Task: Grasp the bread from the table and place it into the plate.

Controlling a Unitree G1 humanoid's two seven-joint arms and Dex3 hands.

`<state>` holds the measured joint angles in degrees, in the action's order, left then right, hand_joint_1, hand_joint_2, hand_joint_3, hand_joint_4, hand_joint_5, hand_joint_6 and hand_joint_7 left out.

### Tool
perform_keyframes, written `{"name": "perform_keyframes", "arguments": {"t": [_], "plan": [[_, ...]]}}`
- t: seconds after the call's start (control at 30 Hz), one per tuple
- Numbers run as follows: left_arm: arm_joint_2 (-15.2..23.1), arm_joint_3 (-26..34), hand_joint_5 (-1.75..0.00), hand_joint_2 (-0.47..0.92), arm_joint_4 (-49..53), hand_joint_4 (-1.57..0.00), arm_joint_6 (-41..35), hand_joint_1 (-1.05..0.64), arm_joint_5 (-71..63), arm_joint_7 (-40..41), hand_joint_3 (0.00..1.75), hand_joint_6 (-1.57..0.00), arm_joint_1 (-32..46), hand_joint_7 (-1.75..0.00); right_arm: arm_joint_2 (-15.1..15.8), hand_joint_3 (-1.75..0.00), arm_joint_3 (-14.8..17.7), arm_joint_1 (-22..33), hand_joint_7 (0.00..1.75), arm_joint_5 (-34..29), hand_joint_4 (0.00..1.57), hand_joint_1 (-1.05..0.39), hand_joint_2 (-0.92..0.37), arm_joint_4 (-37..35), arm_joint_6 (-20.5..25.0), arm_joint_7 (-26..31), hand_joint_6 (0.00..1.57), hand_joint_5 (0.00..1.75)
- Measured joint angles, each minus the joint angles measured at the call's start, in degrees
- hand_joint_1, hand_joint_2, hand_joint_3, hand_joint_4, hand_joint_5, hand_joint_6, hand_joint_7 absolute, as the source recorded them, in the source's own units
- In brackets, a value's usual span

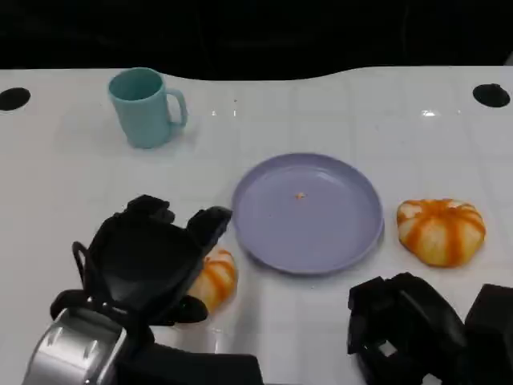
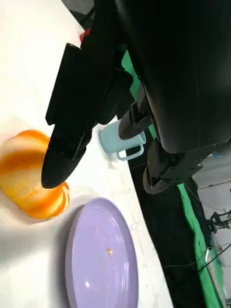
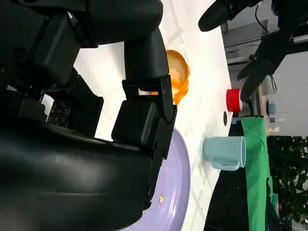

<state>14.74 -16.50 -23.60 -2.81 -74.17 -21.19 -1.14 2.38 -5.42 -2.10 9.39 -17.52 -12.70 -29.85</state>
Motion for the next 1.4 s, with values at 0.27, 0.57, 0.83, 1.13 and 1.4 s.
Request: {"name": "perform_keyframes", "arguments": {"t": [0.27, 0.57, 0.83, 1.13, 1.4], "plan": [[-1.09, -3.61, -0.48, 0.69, 2.94, -0.28, -4.05, -0.67, -3.53, -4.14, 0.0, -0.26, -2.44, 0.0, 0.05, -1.36, 0.04, 0.06, 1.03, 0.0, 1.53, -1.05, -0.06, 0.16, -0.01, 0.0, 1.57, 1.3], [-2.33, -6.25, -0.67, 0.68, 5.23, -0.17, -6.82, -0.62, -5.41, -5.17, 0.0, -0.24, -4.42, 0.0, 0.15, -1.35, 0.03, 0.08, 1.02, 0.0, 1.53, -1.05, -0.08, 0.33, -0.01, -0.05, 1.57, 1.3], [-4.36, -7.94, -0.93, 0.7, 12.45, 0.0, -10.7, -0.66, -5.43, -5.13, 0.0, -0.19, -7.23, 0.0, 0.33, -1.33, 0.05, 0.14, 1.01, 0.04, 1.52, -1.05, -0.08, 0.54, 0.36, -0.06, 1.57, 1.32], [-5.87, -9.22, -0.85, 0.73, 22.93, 0.0, -14.15, -0.69, -3.89, -2.69, 0.01, -0.14, -11.13, 0.0, 0.31, -1.35, 0.08, 0.25, 1.01, 0.13, 1.53, -1.05, -0.06, 0.7, 0.51, -0.06, 1.57, 1.33], [-6.64, -10.19, -0.75, 0.75, 29.31, 0.0, -16.79, -0.69, 0.21, -2.01, 0.01, -0.14, -14.7, -0.01, 0.31, -1.36, 0.11, 0.34, 1.0, 0.35, 1.52, -1.05, -0.06, 0.79, 1.26, -0.26, 1.57, 1.32]]}}
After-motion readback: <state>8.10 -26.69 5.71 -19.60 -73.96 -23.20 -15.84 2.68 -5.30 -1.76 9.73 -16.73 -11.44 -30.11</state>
